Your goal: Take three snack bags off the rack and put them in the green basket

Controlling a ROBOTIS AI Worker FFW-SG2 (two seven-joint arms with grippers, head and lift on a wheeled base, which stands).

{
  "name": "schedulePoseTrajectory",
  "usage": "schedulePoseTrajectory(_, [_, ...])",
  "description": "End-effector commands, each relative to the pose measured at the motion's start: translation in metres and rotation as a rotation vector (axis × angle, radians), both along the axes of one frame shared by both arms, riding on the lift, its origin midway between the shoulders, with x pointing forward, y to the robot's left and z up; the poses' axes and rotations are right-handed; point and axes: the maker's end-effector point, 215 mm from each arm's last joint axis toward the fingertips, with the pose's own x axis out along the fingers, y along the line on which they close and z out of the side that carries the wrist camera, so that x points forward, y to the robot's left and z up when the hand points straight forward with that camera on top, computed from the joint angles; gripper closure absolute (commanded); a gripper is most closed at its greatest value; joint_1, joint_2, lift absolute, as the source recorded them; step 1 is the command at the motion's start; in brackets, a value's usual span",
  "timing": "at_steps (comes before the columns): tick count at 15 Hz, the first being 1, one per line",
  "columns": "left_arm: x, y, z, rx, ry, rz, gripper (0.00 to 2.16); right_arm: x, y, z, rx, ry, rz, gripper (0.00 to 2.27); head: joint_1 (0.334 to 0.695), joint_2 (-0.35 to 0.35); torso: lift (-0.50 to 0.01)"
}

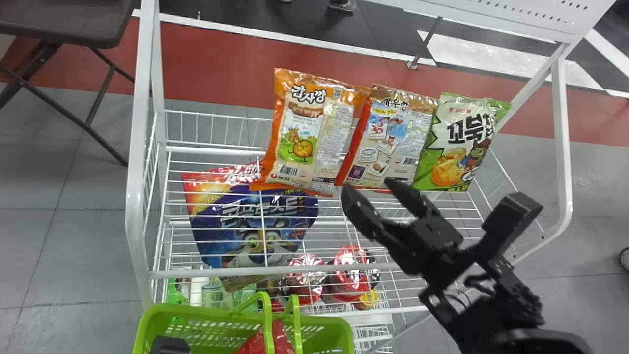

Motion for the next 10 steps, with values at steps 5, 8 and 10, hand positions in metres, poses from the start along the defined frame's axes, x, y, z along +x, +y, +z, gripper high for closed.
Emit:
schedulePoseTrajectory(5, [-0.009, 0.001, -0.003, 0.014, 0.037, -0.020, 1.47, 0.081, 0.014, -0.003, -0.058, -0.079, -0.089, 0.08, 0.695, -0.350, -0.026])
schedulePoseTrajectory(8, [-0.009, 0.001, -0.003, 0.015, 0.035, -0.020, 1.47, 0.099, 0.021, -0.040, -0.071, -0.018, -0.096, 0.09, 0.695, -0.350, -0.026])
schedulePoseTrajectory(10, [-0.008, 0.001, -0.003, 0.014, 0.036, -0.019, 1.47, 0.112, 0.020, -0.057, -0.058, 0.009, -0.090, 0.09, 0.695, -0.350, -0.026])
